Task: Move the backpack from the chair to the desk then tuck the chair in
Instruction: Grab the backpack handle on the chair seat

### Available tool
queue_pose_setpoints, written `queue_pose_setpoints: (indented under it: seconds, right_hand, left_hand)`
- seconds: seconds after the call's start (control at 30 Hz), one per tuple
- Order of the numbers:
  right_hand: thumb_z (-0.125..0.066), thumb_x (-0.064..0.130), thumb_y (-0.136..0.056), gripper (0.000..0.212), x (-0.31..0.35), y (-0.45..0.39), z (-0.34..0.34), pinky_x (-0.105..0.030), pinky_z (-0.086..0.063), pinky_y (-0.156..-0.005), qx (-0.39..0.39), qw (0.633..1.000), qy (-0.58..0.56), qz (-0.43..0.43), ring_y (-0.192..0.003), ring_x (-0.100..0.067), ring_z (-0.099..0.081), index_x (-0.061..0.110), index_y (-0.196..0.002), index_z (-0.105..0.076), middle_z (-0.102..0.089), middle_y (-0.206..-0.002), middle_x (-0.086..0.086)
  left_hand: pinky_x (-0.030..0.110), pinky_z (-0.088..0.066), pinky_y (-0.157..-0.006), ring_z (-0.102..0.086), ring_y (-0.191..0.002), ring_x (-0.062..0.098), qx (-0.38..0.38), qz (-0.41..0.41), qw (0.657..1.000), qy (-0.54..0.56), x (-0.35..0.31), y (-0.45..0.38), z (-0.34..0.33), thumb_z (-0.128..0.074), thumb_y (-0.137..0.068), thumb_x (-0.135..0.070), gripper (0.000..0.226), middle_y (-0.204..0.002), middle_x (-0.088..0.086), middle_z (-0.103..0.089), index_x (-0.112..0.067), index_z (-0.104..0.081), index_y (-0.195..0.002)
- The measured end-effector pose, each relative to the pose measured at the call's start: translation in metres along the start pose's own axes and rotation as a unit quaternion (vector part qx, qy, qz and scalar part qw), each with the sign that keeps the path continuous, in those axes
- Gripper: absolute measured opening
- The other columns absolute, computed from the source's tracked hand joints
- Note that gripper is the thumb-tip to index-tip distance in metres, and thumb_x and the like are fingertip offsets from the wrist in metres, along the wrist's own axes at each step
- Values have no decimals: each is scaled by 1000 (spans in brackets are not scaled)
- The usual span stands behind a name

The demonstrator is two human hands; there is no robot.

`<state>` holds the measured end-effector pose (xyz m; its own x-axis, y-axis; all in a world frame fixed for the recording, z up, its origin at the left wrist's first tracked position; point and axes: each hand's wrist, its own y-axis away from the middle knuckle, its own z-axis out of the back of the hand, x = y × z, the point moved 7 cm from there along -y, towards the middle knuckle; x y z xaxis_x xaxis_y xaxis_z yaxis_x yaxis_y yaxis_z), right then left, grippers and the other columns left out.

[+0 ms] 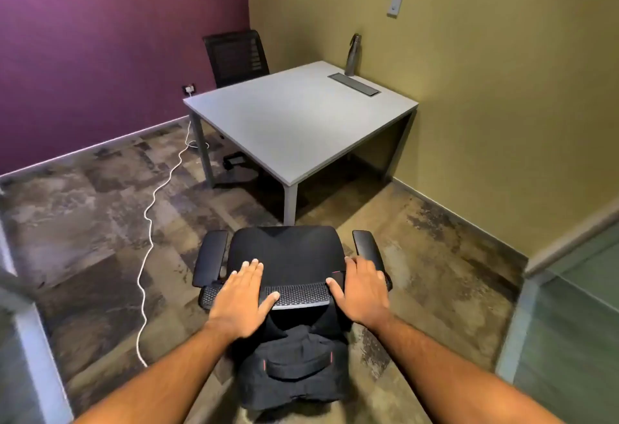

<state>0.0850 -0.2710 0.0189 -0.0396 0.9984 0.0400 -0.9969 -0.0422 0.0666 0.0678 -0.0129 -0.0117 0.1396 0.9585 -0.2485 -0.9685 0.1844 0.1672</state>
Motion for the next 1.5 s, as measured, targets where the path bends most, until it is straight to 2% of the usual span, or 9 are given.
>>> queue_pose_setpoints:
  seconds: [0.2,0.43,0.6,0.7,0.9,1.07,1.2,1.33,1.5]
  right_hand:
    - [-37,83,-92,82,-5,-6,-14,-50,-45,-101,29,997,29,-58,-124,-35,-57,15,-124,-68,-68,-130,-12]
    - [-49,78,-83,74,-8,-15,-16,-49,-45,-100,55,993,-24,-105,-121,-38,-59,15,-116,-72,-73,-124,-12]
    - [-65,70,-73,59,-13,-27,-11,-48,-46,-99,99,980,-80,-152,-116,-34,-65,22,-106,-74,-77,-116,-5]
    - [-77,62,-69,48,-17,-33,-7,-47,-45,-98,122,969,-108,-186,-108,-31,-69,23,-97,-71,-76,-111,-2]
    - [-90,54,-68,45,-40,-40,2,-42,-57,-100,174,942,-150,-246,-116,-32,-66,21,-88,-67,-71,-117,-11]
    - [-89,43,-76,38,-71,-35,10,-32,-53,-74,164,923,-206,-280,-105,-32,-73,17,-71,-62,-72,-99,-9]
    - [-73,28,-80,26,-102,-9,1,-36,-43,-66,136,866,-331,-348,-80,-29,-59,17,-68,-53,-56,-77,-8]
    - [-77,25,-77,34,-121,24,-10,-31,-33,-53,118,820,-392,-401,-71,-27,-51,19,-58,-50,-50,-63,-4]
    - [-74,19,-72,29,-116,48,-27,-33,-34,-57,100,775,-448,-435,-67,-28,-50,18,-53,-52,-54,-67,-5]
  left_hand:
    - [43,-28,-125,-38,-149,28,-49,-11,999,-4,-4,9,-8,-9,-90,-76,87,-151,1,-53,-27,-35,-158]
    - [42,-22,-127,-36,-150,22,5,-36,999,-39,0,3,-17,-27,-74,-99,102,-154,-8,-48,-36,-40,-153]
    - [42,-26,-126,-42,-144,19,36,-35,997,-51,-3,-5,-13,-50,-75,-87,84,-147,-10,-54,-36,-52,-141]
    - [40,-30,-123,-46,-139,18,37,-44,997,-49,-3,-5,-13,-51,-77,-84,79,-144,-10,-56,-35,-54,-138]
    - [34,-40,-114,-56,-125,14,7,-59,996,-61,-3,-6,-11,-43,-74,-90,82,-134,-11,-62,-34,-58,-131]
    - [33,-42,-110,-58,-120,14,-6,-60,997,-47,-2,-6,-11,-46,-73,-90,81,-129,-11,-64,-34,-60,-129]
    - [33,-43,-108,-59,-119,14,-8,-56,998,-42,-1,-8,-9,-48,-74,-90,80,-128,-11,-65,-34,-60,-130]
    - [33,-45,-106,-61,-117,14,-14,-56,998,-36,-2,-9,-6,-50,-73,-90,81,-126,-11,-66,-34,-61,-129]
    - [34,-47,-102,-63,-112,17,-34,-58,997,-42,-5,-6,-3,-57,-75,-86,75,-119,-9,-69,-32,-64,-126]
